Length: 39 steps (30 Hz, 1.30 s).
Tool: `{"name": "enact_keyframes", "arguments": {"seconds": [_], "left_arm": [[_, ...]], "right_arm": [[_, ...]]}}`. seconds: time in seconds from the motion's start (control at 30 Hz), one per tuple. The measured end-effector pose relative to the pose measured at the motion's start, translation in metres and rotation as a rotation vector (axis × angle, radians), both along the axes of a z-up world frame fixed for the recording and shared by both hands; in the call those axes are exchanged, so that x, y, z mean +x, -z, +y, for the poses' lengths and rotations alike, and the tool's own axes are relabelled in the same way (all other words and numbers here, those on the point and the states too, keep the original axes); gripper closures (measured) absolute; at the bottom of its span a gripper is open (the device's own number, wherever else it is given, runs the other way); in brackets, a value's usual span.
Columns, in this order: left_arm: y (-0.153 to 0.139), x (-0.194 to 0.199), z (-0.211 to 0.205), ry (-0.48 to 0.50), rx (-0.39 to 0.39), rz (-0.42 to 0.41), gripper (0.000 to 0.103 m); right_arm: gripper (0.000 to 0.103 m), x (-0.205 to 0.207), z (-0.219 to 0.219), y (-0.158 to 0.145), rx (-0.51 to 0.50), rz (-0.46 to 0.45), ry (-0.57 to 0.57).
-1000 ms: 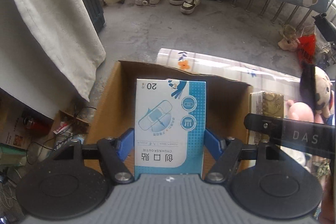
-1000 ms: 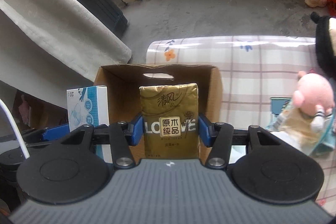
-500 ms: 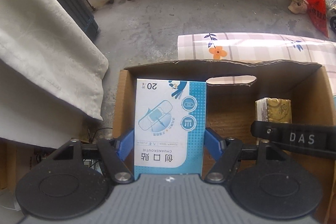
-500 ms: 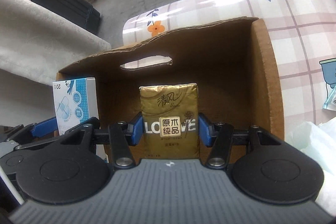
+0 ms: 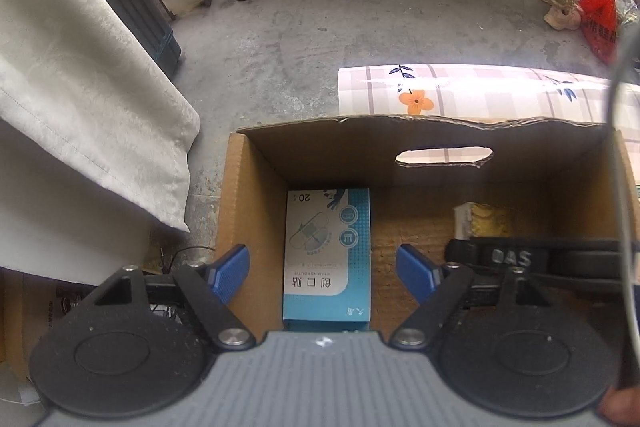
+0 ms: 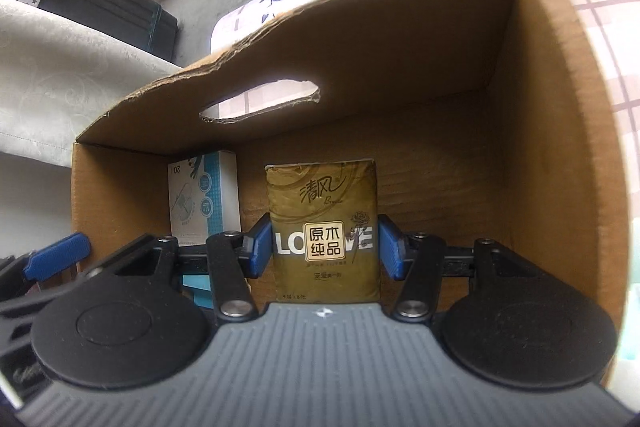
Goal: Organize soft objects
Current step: 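Open both grippers to release the box and tissue pack, then grasp the orange-striped cloth with the left gripper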
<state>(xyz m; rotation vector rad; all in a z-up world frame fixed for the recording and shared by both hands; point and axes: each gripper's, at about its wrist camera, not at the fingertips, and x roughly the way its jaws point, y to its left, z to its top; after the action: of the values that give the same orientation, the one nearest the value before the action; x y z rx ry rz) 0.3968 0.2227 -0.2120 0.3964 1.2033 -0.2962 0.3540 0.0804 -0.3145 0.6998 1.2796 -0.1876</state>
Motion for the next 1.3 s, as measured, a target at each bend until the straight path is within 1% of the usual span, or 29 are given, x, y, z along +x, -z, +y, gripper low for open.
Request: {"name": "enact_keyframes", "arguments": {"seconds": [0.13,0.27,0.3,0.43,0.6,0.7,0.87,1.0,1.1,1.17,1.3], "left_arm": [[-0.008,-0.003,0.009,-0.020,-0.033,0.023,0.021],[-0.009,-0.006,0.017,-0.043,-0.065,0.045,0.021],[-0.009,-0.007,0.017,-0.041,-0.064,0.043,0.021],[-0.007,-0.009,0.014,-0.030,-0.051,0.042,0.021],[-0.010,-0.014,0.016,-0.035,-0.086,0.065,0.021],[-0.012,-0.019,0.015,-0.030,-0.091,0.076,0.021],[-0.019,-0.031,0.008,-0.014,-0.082,0.081,0.021],[-0.031,-0.044,-0.003,-0.010,-0.082,0.071,0.021],[-0.041,-0.058,-0.015,-0.007,-0.083,0.081,0.021],[-0.049,-0.069,-0.026,-0.004,-0.081,0.086,0.021],[-0.072,-0.092,-0.055,-0.014,-0.099,0.086,0.021]], "right_arm": [[0.049,0.011,0.006,0.008,0.039,-0.041,0.014],[0.035,0.012,0.007,0.006,0.104,-0.111,0.036],[0.034,0.010,0.007,0.005,0.106,-0.124,0.035],[0.034,0.004,0.002,-0.003,0.108,-0.136,0.024],[0.034,-0.007,-0.007,-0.024,0.124,-0.193,-0.003],[0.035,-0.022,-0.017,-0.042,0.135,-0.218,-0.018],[0.037,-0.060,-0.041,-0.089,0.144,-0.277,-0.041],[0.037,-0.101,-0.068,-0.128,0.135,-0.334,-0.046],[0.036,-0.135,-0.095,-0.153,0.100,-0.373,-0.028],[0.036,-0.157,-0.115,-0.162,0.093,-0.382,-0.009],[0.036,-0.193,-0.161,-0.164,0.103,-0.373,0.026]]}}
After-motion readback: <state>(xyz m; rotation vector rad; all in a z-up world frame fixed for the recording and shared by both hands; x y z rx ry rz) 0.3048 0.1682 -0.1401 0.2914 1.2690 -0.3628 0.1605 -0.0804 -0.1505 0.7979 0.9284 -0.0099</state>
